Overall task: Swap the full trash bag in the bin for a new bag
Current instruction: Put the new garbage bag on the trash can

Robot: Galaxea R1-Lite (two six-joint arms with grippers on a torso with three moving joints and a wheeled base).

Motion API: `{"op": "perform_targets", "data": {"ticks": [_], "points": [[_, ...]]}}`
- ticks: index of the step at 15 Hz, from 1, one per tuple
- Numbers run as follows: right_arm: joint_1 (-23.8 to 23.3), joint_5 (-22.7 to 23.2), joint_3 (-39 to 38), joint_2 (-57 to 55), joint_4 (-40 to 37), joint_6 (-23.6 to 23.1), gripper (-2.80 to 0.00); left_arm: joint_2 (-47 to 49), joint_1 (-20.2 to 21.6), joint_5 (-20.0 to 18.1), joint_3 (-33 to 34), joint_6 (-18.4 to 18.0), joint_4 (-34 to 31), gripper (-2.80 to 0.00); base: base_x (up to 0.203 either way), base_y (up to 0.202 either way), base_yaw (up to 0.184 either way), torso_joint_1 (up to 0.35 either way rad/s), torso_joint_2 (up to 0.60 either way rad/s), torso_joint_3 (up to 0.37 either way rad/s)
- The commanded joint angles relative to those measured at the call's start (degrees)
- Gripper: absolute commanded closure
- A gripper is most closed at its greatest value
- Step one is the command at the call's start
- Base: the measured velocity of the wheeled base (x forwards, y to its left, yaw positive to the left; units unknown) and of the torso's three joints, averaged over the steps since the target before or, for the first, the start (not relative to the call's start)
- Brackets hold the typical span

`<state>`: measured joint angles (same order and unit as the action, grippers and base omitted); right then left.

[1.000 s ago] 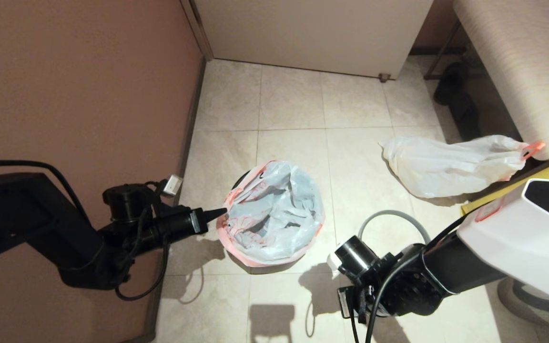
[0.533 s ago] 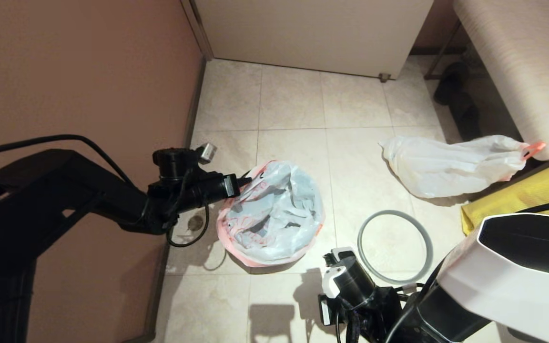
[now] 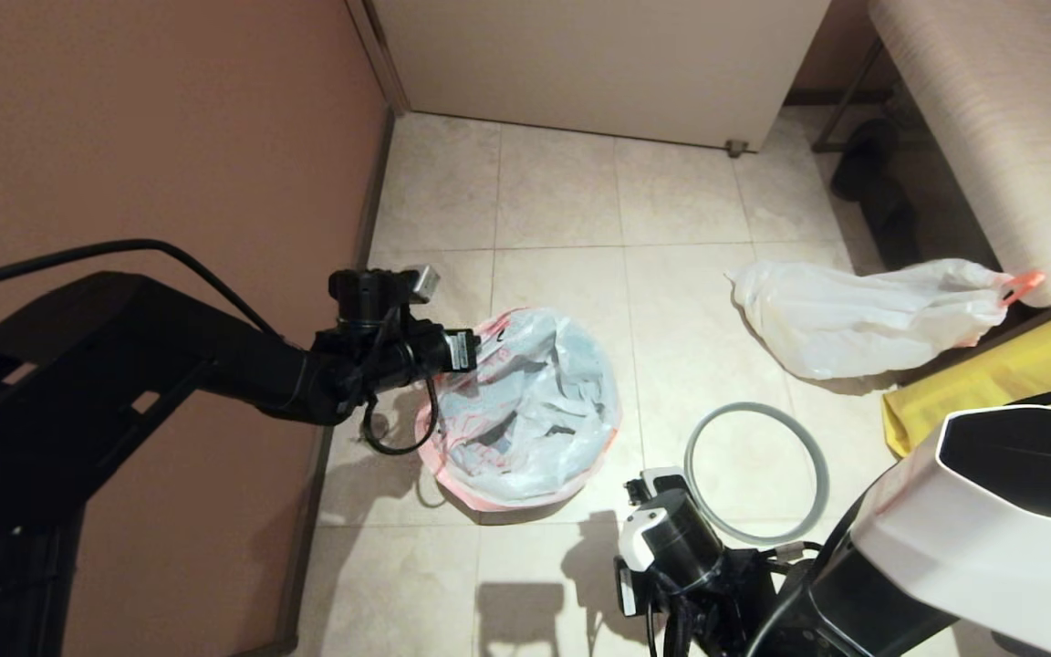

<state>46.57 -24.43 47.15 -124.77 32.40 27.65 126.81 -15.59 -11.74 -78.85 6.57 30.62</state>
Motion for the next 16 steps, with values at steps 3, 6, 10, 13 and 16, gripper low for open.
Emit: {"op": "perform_targets", "data": {"ticks": [3, 6, 10, 13, 16], "points": [[0.02, -0.67, -0.04, -0.56, 0.29, 0.13, 0.0, 2.11, -0.11, 3.4, -2.47, -0.08, 0.35, 0.0, 0.0, 0.0, 0.0, 0.0, 0.0, 0.0], [-0.16, -1.14, -0.04, -0.56, 0.29, 0.2, 0.0, 3.33, -0.23, 5.05, -3.01, -1.86, 0.32, 0.0, 0.0, 0.0, 0.0, 0.0, 0.0, 0.0], [-0.16, -1.21, -0.04, -0.65, 0.29, 0.18, 0.0, 5.45, -0.14, 10.67, -4.86, -5.34, 0.55, 0.0, 0.0, 0.0, 0.0, 0.0, 0.0, 0.0], [-0.16, -1.23, -0.04, -0.89, 0.29, 0.19, 0.0, 6.12, -0.05, 13.55, -5.82, -5.78, 4.81, 0.0, 0.0, 0.0, 0.0, 0.0, 0.0, 0.0], [-0.16, -1.23, -0.04, -1.17, 0.38, 0.13, 0.0, 4.37, -0.13, 13.59, -5.16, -5.56, 4.98, 0.0, 0.0, 0.0, 0.0, 0.0, 0.0, 0.0]]}}
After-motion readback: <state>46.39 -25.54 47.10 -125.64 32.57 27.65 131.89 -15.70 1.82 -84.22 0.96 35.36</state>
